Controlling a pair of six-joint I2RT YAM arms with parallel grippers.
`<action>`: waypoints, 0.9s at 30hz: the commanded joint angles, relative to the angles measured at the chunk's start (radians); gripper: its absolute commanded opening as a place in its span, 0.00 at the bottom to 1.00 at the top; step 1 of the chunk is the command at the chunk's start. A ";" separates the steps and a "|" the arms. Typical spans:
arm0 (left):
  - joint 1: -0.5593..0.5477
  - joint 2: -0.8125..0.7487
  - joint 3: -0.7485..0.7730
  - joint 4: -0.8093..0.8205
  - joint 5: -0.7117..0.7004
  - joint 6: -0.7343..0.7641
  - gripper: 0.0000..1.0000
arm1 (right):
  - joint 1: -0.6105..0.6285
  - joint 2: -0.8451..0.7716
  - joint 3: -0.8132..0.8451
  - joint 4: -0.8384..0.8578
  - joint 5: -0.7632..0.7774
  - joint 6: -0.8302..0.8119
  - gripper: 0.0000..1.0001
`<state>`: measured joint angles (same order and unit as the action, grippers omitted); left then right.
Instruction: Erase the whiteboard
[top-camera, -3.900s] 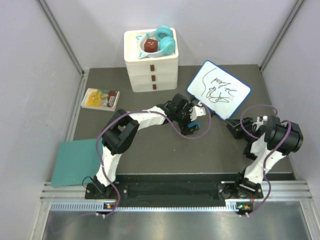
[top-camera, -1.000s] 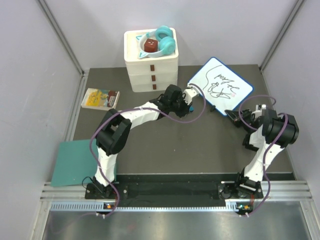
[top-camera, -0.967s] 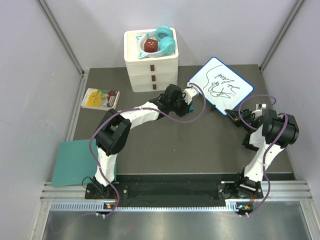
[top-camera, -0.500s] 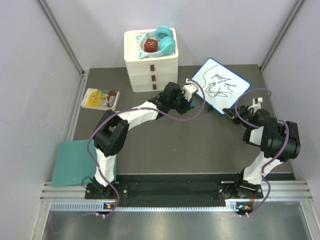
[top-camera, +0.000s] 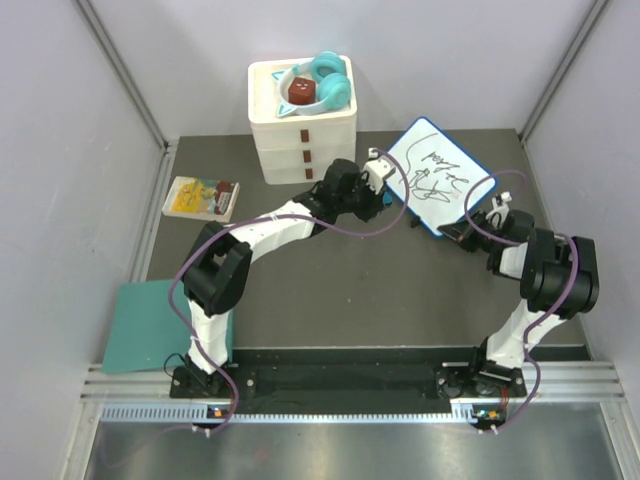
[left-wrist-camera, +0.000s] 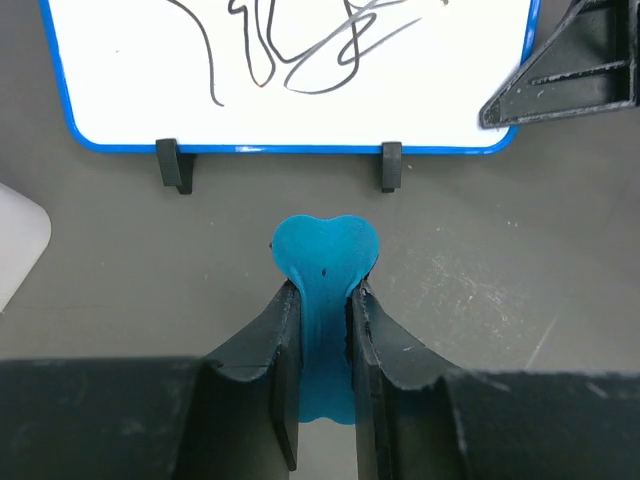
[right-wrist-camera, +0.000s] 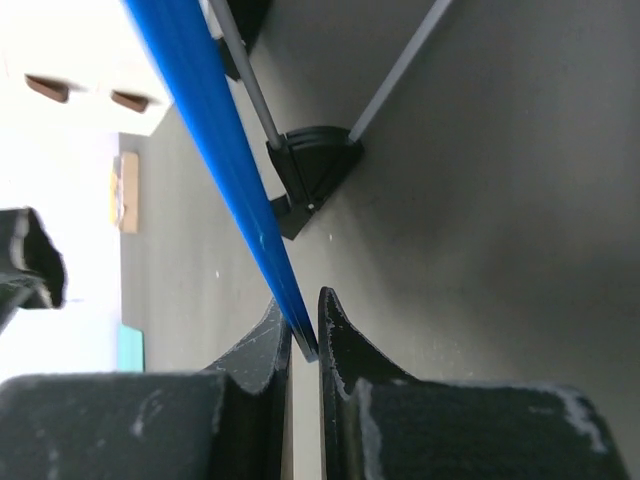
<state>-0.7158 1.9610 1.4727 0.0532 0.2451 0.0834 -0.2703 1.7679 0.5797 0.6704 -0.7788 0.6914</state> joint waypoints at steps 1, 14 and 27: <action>0.004 0.002 0.098 0.059 -0.017 -0.045 0.00 | 0.009 0.016 0.026 -0.301 0.069 -0.036 0.00; 0.003 0.147 0.244 0.083 -0.015 -0.149 0.00 | 0.009 -0.016 0.054 -0.548 0.142 -0.154 0.00; -0.011 0.262 0.278 0.215 -0.015 -0.234 0.00 | 0.009 -0.070 0.017 -0.623 0.139 -0.227 0.00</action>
<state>-0.7185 2.2032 1.7016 0.1398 0.2367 -0.1028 -0.2642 1.6897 0.6605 0.3092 -0.7223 0.5125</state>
